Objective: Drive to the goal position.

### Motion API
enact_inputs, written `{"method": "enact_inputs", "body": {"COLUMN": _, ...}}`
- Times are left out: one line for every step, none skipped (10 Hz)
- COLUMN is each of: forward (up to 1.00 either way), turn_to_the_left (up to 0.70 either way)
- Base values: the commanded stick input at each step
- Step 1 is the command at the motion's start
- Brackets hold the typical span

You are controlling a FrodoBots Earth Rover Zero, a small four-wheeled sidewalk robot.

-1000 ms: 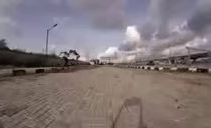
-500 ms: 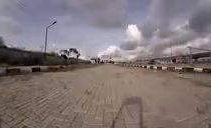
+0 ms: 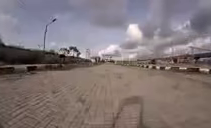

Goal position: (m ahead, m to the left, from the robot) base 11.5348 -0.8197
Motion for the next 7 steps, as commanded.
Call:
{"method": "enact_inputs", "body": {"forward": 1.00, "turn_to_the_left": 0.00}}
{"method": "enact_inputs", "body": {"forward": 1.00, "turn_to_the_left": 0.00}}
{"method": "enact_inputs", "body": {"forward": 1.00, "turn_to_the_left": 0.00}}
{"method": "enact_inputs", "body": {"forward": 1.00, "turn_to_the_left": 0.00}}
{"method": "enact_inputs", "body": {"forward": 1.00, "turn_to_the_left": 0.00}}
{"method": "enact_inputs", "body": {"forward": 1.00, "turn_to_the_left": 0.00}}
{"method": "enact_inputs", "body": {"forward": 1.00, "turn_to_the_left": 0.00}}
